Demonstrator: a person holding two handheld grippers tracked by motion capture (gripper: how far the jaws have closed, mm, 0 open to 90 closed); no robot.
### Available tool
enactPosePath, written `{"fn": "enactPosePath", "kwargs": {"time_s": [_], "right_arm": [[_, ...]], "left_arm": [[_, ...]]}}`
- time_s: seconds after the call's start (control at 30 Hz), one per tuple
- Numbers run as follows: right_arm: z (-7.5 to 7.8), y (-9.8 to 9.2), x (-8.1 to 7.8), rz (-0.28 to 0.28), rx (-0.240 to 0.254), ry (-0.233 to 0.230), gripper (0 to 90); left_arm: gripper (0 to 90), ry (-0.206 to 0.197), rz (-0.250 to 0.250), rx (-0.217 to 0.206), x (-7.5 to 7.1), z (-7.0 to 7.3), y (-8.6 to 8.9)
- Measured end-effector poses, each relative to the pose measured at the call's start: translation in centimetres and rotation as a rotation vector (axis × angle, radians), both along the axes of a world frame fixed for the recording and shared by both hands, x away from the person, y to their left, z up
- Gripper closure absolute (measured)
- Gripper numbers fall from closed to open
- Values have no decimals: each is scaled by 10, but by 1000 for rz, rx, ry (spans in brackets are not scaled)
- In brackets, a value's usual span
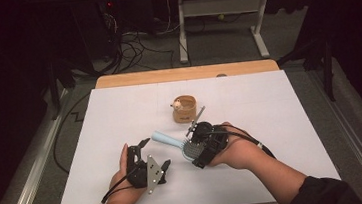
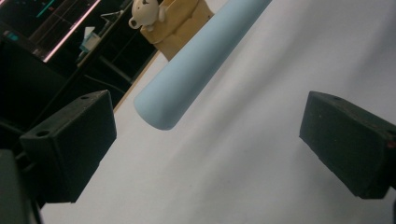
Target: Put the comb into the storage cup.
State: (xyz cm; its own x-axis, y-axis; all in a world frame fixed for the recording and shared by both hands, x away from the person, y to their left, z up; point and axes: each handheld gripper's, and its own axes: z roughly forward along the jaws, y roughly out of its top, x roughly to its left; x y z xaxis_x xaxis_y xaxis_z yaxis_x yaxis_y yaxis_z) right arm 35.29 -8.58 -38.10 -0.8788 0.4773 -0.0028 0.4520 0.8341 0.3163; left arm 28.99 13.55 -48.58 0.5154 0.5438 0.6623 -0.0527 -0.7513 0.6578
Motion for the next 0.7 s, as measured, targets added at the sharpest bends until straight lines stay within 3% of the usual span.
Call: {"fn": "enactPosePath", "kwargs": {"time_s": [0.1, 0.47, 0.7], "right_arm": [[-1, 1, 0, 0, -3, 2, 208], [-5, 8, 2, 14, -17, 4, 208], [-7, 13, 2, 26, -26, 7, 208]], "left_arm": [[44, -17, 22, 44, -1, -1, -2], [48, -38, 25, 108, -1, -5, -5], [130, -41, 18, 99, -1, -4, -5]]}}
